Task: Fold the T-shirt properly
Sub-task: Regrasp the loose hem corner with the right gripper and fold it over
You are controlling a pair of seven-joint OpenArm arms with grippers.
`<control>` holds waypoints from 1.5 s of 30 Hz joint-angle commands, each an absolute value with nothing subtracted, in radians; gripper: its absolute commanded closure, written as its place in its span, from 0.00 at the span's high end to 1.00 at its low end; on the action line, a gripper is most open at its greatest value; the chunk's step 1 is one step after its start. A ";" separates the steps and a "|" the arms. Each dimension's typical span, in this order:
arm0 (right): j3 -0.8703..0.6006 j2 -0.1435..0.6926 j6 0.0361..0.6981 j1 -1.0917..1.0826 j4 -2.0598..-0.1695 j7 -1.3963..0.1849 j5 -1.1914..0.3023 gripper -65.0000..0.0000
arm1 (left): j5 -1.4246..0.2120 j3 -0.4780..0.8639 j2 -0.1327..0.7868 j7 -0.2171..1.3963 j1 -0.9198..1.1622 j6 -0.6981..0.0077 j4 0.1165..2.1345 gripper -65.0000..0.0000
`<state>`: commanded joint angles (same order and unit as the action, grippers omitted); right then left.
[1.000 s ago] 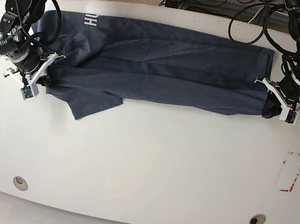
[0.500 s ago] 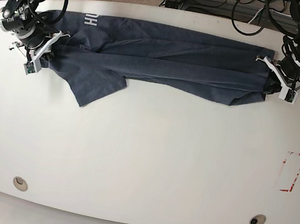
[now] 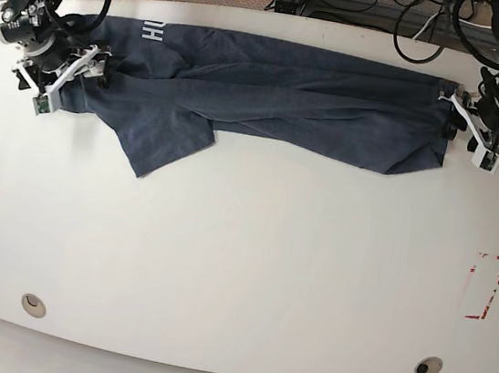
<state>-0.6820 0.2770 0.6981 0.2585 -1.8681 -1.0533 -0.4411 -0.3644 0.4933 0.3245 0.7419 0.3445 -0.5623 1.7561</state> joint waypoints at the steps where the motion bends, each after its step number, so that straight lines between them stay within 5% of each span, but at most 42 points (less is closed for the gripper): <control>1: -0.680 0.280 0.698 0.243 -1.868 -1.053 -0.443 0.85 | -0.364 0.512 0.325 0.742 0.338 -0.562 1.776 0.54; 15: -0.496 0.268 0.698 0.081 -1.801 -1.053 -0.437 0.85 | -0.357 0.453 0.252 0.742 0.300 -0.562 1.929 0.54; 25: -0.486 0.269 0.698 -0.131 -1.451 -1.024 -0.437 0.85 | -0.355 0.361 0.206 0.742 0.308 -0.556 1.871 0.54; 35: -0.344 0.291 0.698 -0.173 -1.293 -0.923 -0.437 0.85 | -0.357 0.369 0.216 0.739 0.309 -0.558 1.767 0.54; 45: -0.328 0.243 0.698 -0.159 -1.279 -0.920 -0.437 0.54 | -0.357 0.371 0.240 0.739 0.311 -0.558 1.761 0.54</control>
<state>-0.3276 0.2432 0.6981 -0.1588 -1.2789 -0.9198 -0.4365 -0.3567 0.3705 0.2401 0.7388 0.3107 -0.5577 1.7607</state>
